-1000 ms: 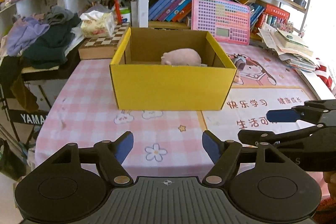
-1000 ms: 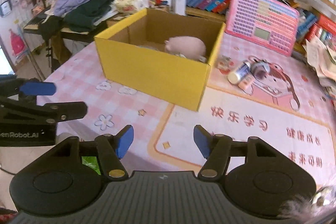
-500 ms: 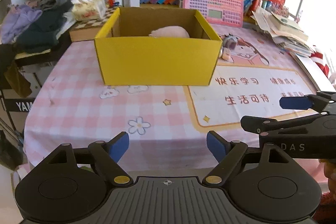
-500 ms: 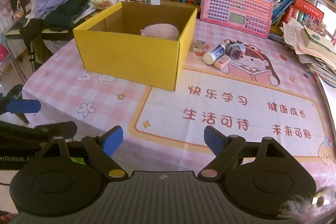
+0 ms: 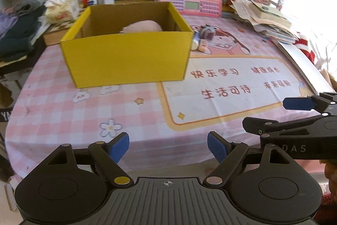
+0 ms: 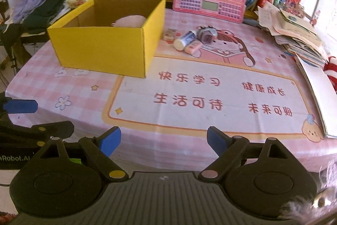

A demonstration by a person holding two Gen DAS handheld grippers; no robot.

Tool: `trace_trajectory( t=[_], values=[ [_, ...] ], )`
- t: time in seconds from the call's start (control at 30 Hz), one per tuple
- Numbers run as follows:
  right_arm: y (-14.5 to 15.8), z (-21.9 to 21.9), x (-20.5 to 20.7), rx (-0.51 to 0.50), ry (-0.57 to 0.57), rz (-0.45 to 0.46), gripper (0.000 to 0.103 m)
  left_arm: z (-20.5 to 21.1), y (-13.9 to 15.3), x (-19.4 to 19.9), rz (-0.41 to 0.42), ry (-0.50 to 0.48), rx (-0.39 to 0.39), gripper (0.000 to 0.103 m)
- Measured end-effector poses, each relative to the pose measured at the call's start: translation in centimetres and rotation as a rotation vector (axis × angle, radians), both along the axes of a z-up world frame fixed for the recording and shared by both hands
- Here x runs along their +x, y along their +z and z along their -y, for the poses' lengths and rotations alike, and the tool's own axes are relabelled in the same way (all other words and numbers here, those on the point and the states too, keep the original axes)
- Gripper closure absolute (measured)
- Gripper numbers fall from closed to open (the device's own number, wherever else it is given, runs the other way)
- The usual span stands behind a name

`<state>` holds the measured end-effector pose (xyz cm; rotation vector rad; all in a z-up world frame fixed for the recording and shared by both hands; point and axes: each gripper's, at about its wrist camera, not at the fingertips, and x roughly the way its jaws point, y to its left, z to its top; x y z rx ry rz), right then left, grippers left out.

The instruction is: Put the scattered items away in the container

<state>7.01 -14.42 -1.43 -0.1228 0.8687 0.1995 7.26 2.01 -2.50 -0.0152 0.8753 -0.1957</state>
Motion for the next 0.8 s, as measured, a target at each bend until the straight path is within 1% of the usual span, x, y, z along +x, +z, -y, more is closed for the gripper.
trace_trajectory(
  t=[0.4,0.8],
  values=[
    [-0.3,2.5,0.7,-0.006,-0.070,-0.012,0.014,2.6,-0.2,1.5,-0.009,-0.073,-0.006,0.019],
    [-0.3,5.3,3.0,-0.010,-0.113,-0.008,0.014,5.4,-0.2,3.5,-0.001,-0.130,-0.023,0.019]
  ],
)
